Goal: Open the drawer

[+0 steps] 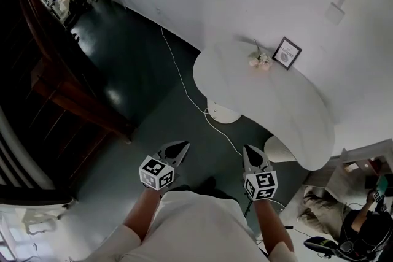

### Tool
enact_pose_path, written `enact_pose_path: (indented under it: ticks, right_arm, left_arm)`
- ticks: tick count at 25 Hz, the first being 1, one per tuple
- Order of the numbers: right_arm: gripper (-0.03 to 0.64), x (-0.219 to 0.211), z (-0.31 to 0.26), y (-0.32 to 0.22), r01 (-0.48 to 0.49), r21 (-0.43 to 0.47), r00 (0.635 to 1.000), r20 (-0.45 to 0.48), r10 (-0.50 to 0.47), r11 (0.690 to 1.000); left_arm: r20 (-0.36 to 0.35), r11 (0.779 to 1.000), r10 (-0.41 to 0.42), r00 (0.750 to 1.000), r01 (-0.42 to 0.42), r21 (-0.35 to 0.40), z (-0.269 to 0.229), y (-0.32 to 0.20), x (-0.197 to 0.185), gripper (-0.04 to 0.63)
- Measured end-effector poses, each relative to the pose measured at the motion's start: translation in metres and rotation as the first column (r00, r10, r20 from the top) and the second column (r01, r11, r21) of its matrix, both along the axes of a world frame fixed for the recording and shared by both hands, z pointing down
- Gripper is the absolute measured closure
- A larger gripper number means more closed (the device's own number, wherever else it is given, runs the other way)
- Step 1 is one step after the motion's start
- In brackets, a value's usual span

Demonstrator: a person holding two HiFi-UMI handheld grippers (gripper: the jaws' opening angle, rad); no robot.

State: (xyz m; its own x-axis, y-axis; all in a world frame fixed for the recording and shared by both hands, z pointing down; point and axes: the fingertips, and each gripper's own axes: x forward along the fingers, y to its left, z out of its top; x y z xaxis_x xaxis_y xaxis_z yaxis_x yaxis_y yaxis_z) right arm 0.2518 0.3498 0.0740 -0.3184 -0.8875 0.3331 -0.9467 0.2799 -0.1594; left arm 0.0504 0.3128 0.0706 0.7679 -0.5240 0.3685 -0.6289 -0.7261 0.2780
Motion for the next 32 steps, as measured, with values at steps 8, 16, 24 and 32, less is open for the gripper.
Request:
enact_pose_path:
  ticks: [8,16,24,32]
  right_arm:
    - [0.606,0.004,0.020,-0.021,-0.015,-0.056,1.000,0.003,0.015,0.998]
    - [0.606,-0.009,0.036,-0.064,-0.057,-0.107,0.998,-0.021,0.055,0.993]
    - [0.606,-0.020,0.062,-0.108,-0.113,-0.194,0.993,-0.065,0.102,0.975]
    - [0.606,-0.023,0.111,-0.144,-0.158,-0.280,0.986,-0.095,0.136,0.947]
  left_arm:
    - [0.003,1.000,0.007,1.000,-0.007,-0.022,0.016,-0.028,0.003,0.588]
    - [-0.005,0.998,0.066,0.998,-0.066,-0.026,0.025,-0.085,0.001,0.589]
    - [0.000,0.984,0.166,0.986,-0.166,-0.066,0.062,-0.144,-0.003,0.589]
    - [0.009,0.964,0.239,0.971,-0.236,-0.126,0.136,-0.193,0.007,0.588]
